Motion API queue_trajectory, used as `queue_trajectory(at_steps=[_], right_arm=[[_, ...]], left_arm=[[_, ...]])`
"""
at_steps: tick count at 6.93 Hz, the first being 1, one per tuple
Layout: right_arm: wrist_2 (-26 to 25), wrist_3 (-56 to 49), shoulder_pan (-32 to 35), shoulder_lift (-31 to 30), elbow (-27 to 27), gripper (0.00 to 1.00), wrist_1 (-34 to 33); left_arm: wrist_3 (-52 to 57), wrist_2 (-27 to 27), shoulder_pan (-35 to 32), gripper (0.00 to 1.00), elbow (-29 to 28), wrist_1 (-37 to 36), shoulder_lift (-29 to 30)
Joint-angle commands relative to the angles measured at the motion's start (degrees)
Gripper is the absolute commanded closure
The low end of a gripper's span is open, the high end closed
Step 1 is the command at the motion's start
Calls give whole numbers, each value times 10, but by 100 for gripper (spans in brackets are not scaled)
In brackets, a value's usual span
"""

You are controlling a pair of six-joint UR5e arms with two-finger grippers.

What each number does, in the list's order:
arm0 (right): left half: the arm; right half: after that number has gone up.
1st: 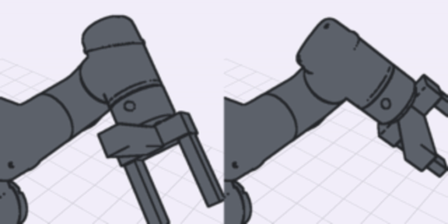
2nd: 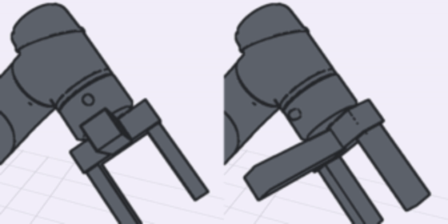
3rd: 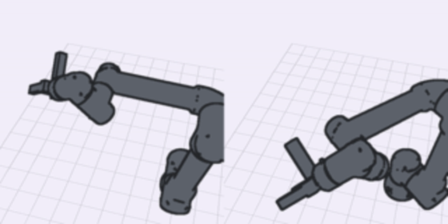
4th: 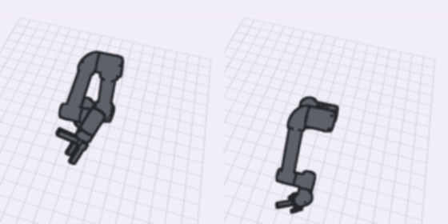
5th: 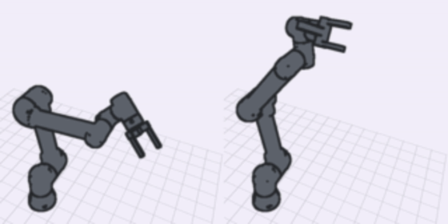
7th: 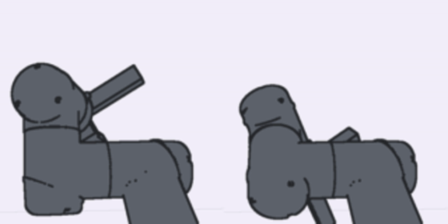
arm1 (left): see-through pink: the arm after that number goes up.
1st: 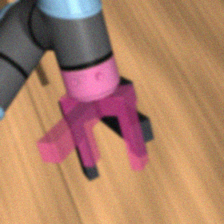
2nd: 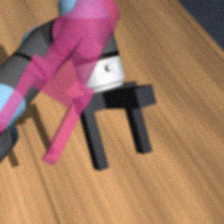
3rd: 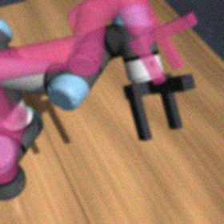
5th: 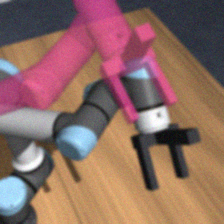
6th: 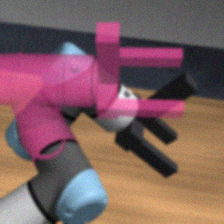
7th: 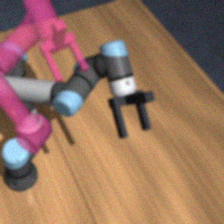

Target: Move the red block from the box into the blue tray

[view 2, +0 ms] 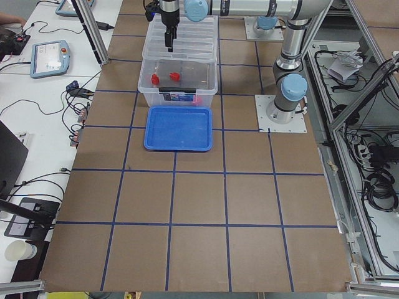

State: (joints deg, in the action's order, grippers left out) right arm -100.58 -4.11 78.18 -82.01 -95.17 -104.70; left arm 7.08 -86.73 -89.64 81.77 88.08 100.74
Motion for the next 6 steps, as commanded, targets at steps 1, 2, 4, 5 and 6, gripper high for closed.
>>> queue_trajectory(at_steps=[1, 2, 4, 5, 6], right_arm=[[46, -21, 73, -17, 75, 0, 35], [88, 11, 99, -29, 98, 0, 58], [143, 152, 116, -49, 96, 0, 120], [137, 153, 116, -51, 94, 0, 135], [134, 148, 116, -54, 94, 0, 136]], left_arm=[[-15, 31, 3, 0, 25, -38, 35], [-8, 29, 5, 0, 30, -59, 49], [-18, 30, 27, 0, 30, -62, 76], [-51, 29, 30, 0, 31, -63, 83], [-88, 29, 31, 0, 32, -63, 94]])
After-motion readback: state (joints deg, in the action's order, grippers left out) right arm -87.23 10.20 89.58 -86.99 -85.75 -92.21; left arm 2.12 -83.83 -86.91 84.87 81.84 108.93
